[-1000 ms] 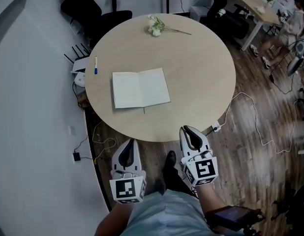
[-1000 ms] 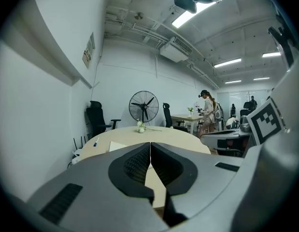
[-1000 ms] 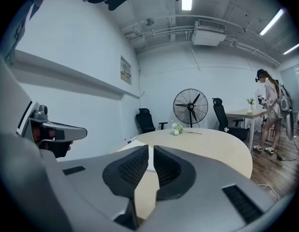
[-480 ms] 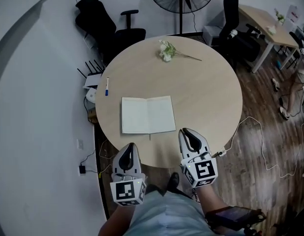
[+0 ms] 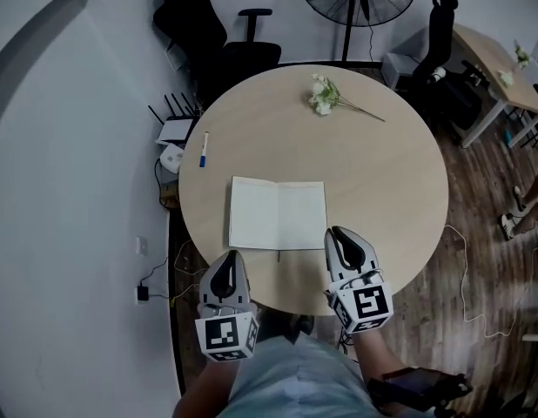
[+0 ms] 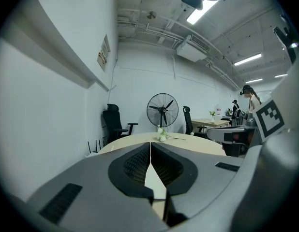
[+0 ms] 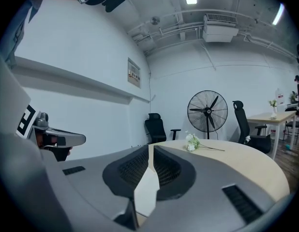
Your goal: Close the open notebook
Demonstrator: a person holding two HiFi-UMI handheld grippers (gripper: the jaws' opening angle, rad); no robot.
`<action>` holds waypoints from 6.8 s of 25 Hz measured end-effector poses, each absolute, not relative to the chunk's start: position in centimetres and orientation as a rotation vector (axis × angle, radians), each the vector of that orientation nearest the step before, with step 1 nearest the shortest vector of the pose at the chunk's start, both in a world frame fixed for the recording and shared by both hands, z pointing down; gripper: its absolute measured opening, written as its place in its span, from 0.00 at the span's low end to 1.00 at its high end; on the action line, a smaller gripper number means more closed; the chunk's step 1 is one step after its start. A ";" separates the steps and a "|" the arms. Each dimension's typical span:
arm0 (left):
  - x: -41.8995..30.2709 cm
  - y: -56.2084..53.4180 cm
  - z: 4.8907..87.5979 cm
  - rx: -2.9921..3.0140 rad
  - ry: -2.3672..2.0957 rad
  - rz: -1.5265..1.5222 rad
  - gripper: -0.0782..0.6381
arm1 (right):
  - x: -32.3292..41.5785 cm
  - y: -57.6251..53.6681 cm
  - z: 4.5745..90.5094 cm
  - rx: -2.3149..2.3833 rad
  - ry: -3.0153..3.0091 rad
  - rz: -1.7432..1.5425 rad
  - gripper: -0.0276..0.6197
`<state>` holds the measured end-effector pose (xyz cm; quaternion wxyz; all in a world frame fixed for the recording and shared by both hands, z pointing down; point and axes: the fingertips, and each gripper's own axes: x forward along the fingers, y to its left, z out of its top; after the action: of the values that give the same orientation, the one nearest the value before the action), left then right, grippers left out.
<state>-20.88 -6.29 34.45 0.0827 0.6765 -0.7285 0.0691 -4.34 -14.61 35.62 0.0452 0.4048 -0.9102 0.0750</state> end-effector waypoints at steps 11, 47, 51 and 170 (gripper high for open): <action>-26.5 -12.8 42.2 1.895 -2.090 0.257 0.14 | -9.3 -20.9 42.3 1.161 -2.687 0.334 0.12; -26.4 -17.0 50.6 1.861 -1.862 0.197 0.48 | -11.2 -24.3 48.9 1.128 -2.606 0.418 0.12; -24.4 -17.0 48.9 1.921 -1.836 0.189 0.48 | -9.6 -24.0 47.1 1.169 -2.612 0.397 0.12; 0.0 -21.6 47.6 2.351 -1.319 0.516 0.58 | 14.6 -21.6 45.4 1.764 -2.427 0.506 0.12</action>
<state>-0.01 -21.64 47.58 0.1970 0.8398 -0.4711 0.1843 14.62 -21.60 45.35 0.0493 0.5790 -0.7967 0.1660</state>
